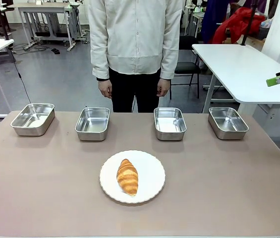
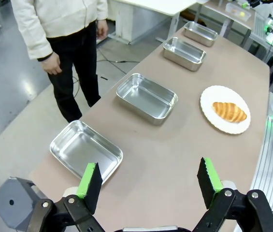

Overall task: Place the bread in the container.
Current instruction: Place the Butter Roll into the Airtight Container indicated by the human.

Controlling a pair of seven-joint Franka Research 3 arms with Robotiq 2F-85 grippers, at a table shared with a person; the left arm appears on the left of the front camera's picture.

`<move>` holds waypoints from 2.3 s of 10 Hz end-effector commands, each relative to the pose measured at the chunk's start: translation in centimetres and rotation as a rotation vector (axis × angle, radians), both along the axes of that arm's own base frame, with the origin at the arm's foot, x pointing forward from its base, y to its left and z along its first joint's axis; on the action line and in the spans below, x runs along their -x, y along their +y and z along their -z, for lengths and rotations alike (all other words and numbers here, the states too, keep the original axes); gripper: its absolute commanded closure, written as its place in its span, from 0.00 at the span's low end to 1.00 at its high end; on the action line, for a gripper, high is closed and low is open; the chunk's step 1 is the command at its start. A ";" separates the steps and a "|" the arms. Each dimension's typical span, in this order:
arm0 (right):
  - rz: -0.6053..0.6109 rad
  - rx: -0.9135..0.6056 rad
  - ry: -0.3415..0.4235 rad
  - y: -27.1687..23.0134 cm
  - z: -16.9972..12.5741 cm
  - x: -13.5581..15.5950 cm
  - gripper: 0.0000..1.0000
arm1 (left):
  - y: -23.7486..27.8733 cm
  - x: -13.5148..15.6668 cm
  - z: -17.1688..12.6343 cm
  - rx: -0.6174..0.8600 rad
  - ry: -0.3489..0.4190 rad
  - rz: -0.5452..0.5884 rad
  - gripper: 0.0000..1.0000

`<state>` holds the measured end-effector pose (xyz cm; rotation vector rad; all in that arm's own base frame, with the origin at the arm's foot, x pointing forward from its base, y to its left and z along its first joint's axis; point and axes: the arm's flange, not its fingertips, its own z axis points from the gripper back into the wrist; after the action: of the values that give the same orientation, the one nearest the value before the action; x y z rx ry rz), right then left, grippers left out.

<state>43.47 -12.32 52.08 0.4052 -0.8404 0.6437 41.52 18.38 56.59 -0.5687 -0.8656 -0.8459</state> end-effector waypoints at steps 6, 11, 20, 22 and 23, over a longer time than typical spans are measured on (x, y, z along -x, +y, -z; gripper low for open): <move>-0.003 -0.010 -0.007 0.0 -0.1 0.0 0.00 | 0.2 0.2 -0.1 0.002 -0.012 0.012 0.00; -0.003 -0.010 -0.007 0.0 -0.1 0.0 0.00 | 0.2 0.2 -0.1 0.002 -0.012 0.012 0.00; -0.003 -0.010 -0.007 0.0 -0.1 0.0 0.00 | 0.2 0.2 -0.1 0.002 -0.012 0.012 0.00; -0.003 -0.010 -0.007 0.0 -0.1 0.0 0.00 | 0.2 0.2 -0.1 0.002 -0.012 0.012 0.00; -0.003 -0.010 -0.007 0.0 -0.1 0.0 0.00 | 0.2 0.2 -0.1 0.002 -0.012 0.012 0.00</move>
<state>43.46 -12.34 52.08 0.4053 -0.8402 0.6434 41.52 18.38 56.59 -0.5688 -0.8656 -0.8461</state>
